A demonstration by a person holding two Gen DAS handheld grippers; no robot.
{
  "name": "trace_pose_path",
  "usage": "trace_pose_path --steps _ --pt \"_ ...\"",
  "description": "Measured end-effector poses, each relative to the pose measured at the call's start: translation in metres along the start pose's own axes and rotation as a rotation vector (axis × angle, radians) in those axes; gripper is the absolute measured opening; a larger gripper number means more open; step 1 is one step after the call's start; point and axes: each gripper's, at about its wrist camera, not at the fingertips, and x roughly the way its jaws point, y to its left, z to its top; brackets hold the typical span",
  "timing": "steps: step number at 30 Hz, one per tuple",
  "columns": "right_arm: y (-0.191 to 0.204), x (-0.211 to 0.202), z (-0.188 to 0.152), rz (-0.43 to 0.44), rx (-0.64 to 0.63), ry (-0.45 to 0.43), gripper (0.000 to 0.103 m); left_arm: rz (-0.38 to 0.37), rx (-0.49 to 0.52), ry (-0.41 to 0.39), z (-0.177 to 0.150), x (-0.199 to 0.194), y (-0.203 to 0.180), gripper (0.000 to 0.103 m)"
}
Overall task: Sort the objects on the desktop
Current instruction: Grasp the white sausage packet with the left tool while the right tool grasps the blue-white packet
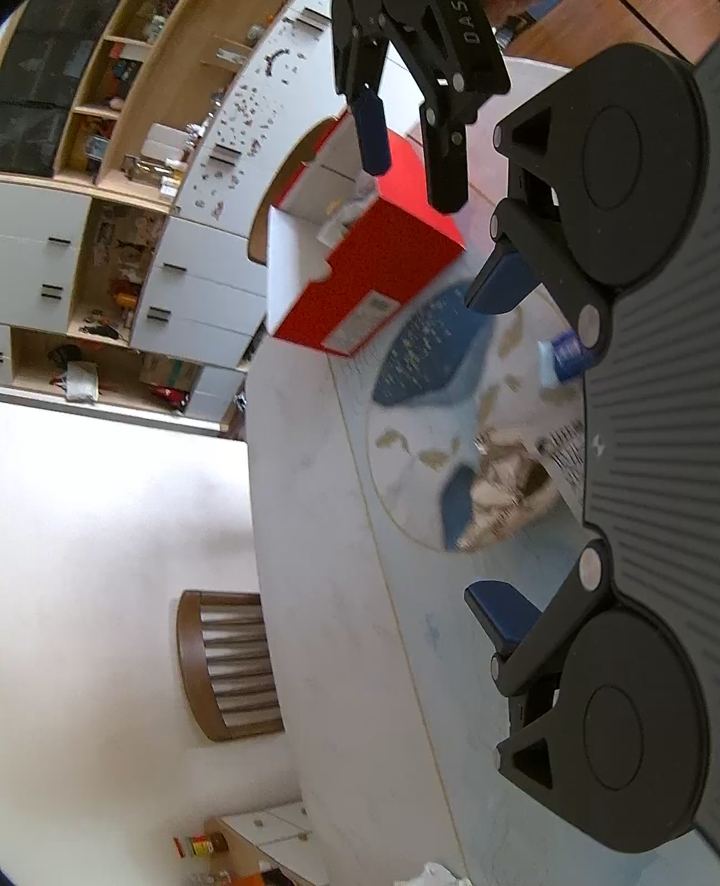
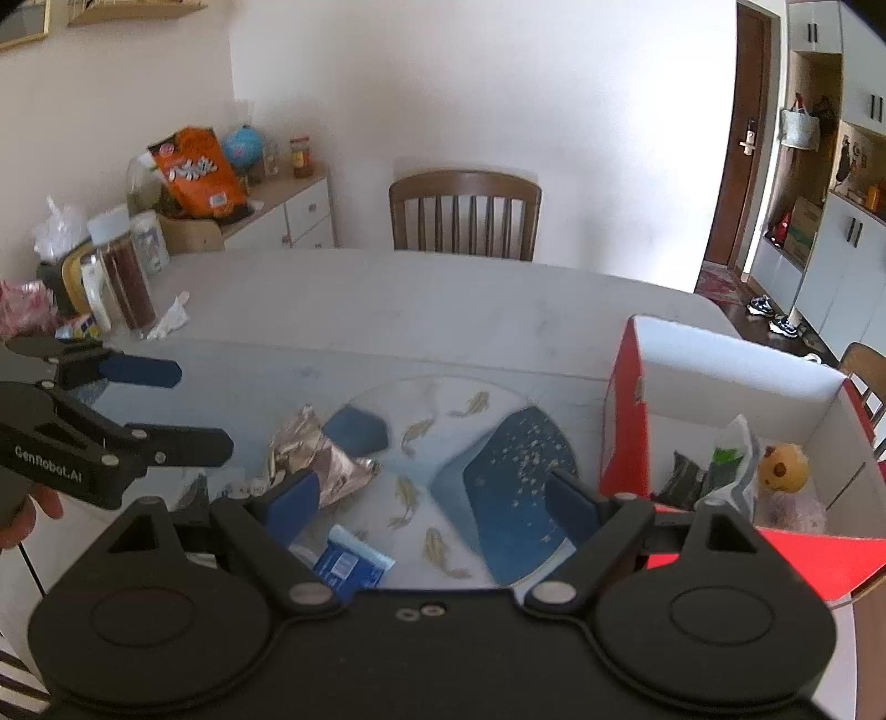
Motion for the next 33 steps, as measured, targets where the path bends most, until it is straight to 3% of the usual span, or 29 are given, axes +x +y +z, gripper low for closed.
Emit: trace_pose_path --steps 13,21,27,33 --pt "0.029 0.029 -0.025 0.007 -0.041 0.071 0.089 -0.087 0.042 0.057 -0.043 0.014 0.021 0.103" --pt "0.034 0.045 -0.036 0.001 -0.027 0.119 0.089 -0.172 0.191 0.056 -0.062 0.026 0.022 0.103" --pt "0.041 0.058 -0.042 0.019 -0.031 0.161 0.088 -0.193 0.336 0.068 -0.066 0.037 0.018 0.103" --pt "0.046 0.074 -0.049 0.035 -0.025 0.208 0.088 -0.228 0.344 0.100 -0.070 0.050 0.024 0.103"
